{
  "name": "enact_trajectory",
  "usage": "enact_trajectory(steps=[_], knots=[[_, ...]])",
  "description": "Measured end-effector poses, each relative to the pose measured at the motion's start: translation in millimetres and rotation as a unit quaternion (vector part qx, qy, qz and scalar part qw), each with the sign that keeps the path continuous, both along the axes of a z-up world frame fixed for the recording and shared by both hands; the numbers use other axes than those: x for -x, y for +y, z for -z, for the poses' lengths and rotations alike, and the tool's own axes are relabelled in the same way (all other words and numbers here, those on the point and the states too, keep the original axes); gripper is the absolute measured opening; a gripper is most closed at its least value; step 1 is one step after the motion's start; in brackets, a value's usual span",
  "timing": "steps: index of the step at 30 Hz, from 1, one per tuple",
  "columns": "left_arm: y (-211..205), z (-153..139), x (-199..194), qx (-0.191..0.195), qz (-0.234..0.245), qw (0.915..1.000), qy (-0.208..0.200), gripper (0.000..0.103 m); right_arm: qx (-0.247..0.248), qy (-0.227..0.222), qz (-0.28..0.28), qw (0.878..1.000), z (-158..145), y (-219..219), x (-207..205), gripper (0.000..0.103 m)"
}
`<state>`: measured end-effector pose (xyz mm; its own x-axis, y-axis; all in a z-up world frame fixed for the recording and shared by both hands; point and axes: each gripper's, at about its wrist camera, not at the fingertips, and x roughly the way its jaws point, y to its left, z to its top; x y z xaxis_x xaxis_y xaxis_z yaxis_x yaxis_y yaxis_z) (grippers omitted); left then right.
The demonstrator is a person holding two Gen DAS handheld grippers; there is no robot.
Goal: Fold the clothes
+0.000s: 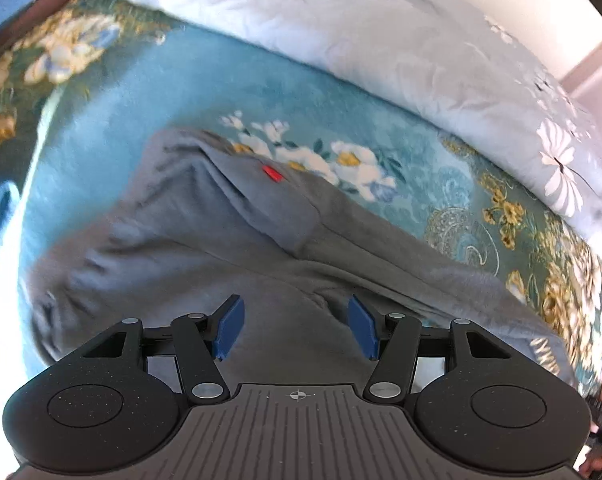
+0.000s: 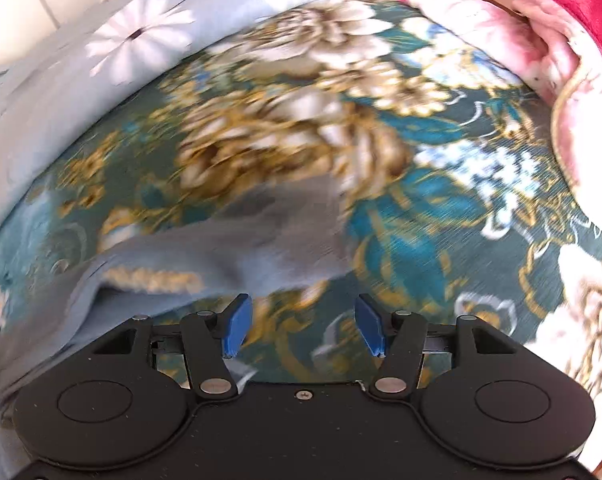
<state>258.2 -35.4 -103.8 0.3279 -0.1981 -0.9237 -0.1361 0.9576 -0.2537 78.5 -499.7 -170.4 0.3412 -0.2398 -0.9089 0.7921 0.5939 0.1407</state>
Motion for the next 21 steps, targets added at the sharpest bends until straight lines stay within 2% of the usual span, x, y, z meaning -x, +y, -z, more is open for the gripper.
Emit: enact_trajectory(steps=[2,4,7,11,14,17,19,21], knots=[[-15,3,2,0.001,-0.012,0.9999,0.008,0.055,-0.007,0.002,-0.02,1.0,9,-16,3,0.06],[-28,4,4,-0.003,-0.011,0.9998,0.013,0.056,-0.02,0.003,-0.063,0.998,17,-28,1,0.06],[-49,5,7,-0.011,0.003,0.9998,0.019,0.06,-0.02,-0.02,-0.108,0.994,14,-31,0,0.06],[-68,4,7,-0.016,0.018,0.9994,0.024,0.06,-0.046,-0.053,-0.14,0.988,10,-38,-7,0.058],[-79,3,7,-0.018,0.024,0.9993,0.023,0.066,-0.059,-0.075,-0.159,0.983,4,-40,-12,0.056],[-86,3,7,-0.02,0.03,0.9991,0.024,0.066,-0.07,-0.088,-0.167,0.979,-1,-42,-16,0.041],[-88,4,8,-0.02,0.028,0.999,0.027,0.066,-0.079,-0.09,-0.16,0.98,-2,-45,-18,0.024],[-88,5,8,-0.019,0.027,0.9989,0.033,0.067,-0.097,-0.074,-0.142,0.982,4,-50,-17,0.021]])
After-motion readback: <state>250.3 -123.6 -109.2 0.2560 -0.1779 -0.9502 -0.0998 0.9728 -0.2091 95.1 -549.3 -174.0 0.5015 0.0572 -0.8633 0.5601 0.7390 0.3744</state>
